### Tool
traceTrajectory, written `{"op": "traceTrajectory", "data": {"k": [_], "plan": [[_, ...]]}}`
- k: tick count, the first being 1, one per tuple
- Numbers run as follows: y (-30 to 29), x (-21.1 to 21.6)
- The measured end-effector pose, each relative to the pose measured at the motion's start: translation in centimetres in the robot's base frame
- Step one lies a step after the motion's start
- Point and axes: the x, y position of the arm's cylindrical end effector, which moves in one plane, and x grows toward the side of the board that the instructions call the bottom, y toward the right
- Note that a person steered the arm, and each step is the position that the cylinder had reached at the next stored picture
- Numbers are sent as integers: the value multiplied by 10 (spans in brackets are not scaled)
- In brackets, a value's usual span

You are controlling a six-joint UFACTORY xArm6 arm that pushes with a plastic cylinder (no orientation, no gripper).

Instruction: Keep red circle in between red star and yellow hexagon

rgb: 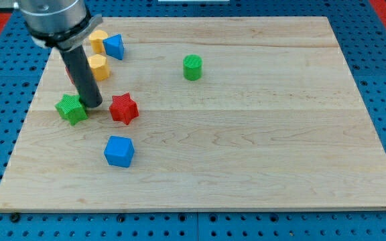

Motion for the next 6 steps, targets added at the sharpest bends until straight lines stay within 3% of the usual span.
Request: {"op": "traceTrajectory", "data": {"k": [3,5,6], "plan": [[-88,-75],[-15,-27],[3,-24]]}}
